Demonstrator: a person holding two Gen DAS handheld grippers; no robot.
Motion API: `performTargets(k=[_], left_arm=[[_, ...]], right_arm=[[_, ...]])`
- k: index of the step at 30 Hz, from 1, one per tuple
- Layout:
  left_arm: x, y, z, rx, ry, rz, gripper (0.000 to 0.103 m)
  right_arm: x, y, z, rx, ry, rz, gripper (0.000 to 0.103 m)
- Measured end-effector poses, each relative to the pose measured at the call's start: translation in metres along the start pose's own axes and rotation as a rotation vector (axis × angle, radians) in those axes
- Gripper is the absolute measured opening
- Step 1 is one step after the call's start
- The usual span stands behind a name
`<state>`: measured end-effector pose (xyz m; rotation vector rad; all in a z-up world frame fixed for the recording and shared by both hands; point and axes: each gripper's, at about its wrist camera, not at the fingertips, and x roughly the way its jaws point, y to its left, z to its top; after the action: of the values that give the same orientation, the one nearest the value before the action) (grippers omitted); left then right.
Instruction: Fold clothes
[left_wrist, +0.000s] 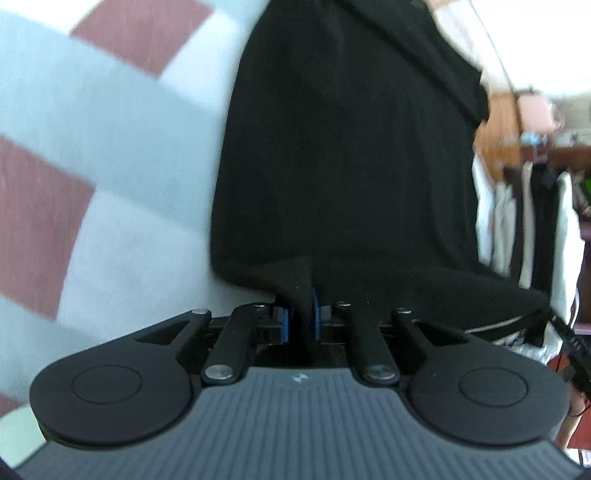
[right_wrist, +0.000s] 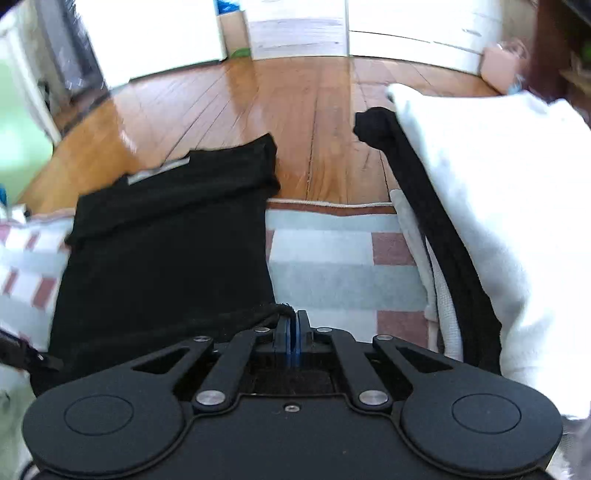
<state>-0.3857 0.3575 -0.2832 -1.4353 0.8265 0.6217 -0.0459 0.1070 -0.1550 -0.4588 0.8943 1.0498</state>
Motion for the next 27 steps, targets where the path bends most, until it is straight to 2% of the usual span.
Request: performTargets(k=[1,6,8,11,13,14,15,16,17,20,24,27], left_arm=[[0.0,-0.001,-0.002,0.008,0.018,0.007,0.017],[0.0,-0.012,-0.014,0.055,0.041,0.013,0.044],[0.001,-0.014,-0.02,0.06,0.045,0.012,0.05],[-0.001,-0.014,-0.03,0.005,0.045,-0.004,0.059],[-0.003,-0.019,-0.035,0.017,0.025,0.003,0.06],[-0.003,-0.023,-0.037,0.033,0.01,0.018,0.055],[-0.005,-0.028,-0.038,0.061,-0.009,0.039,0.027],[-0.007,-0.034,-0.039,0.094,-0.031,0.062,0.012],[-0.013,-0.041,-0.039,0.127,-0.065,0.083,0.006],[-0.046,-0.065,-0.038,0.236,-0.216,0.11,0.006],[-0.105,-0.089,-0.045,0.343,-0.412,0.006,0.006],[-0.119,-0.084,-0.053,0.339,-0.43,-0.019,0.006]], right_arm=[[0.002,0.001,-0.001,-0.005,0.003,-0.006,0.004],[0.01,-0.017,-0.001,0.107,0.018,0.036,0.004],[0.013,-0.02,-0.001,0.104,0.022,0.035,0.004],[0.014,-0.018,-0.003,0.108,0.016,0.04,0.004],[0.013,-0.018,-0.004,0.108,0.006,0.045,0.004],[0.012,-0.017,-0.004,0.103,-0.002,0.045,0.004],[0.012,-0.017,-0.004,0.098,-0.01,0.046,0.004],[0.012,-0.016,-0.004,0.093,-0.018,0.047,0.004],[0.01,-0.016,-0.003,0.087,-0.03,0.048,0.004],[-0.006,-0.01,0.001,0.055,-0.118,0.05,0.004],[-0.03,-0.004,0.003,0.002,-0.228,0.034,0.004],[-0.029,-0.006,-0.008,-0.004,-0.184,0.022,0.004]])
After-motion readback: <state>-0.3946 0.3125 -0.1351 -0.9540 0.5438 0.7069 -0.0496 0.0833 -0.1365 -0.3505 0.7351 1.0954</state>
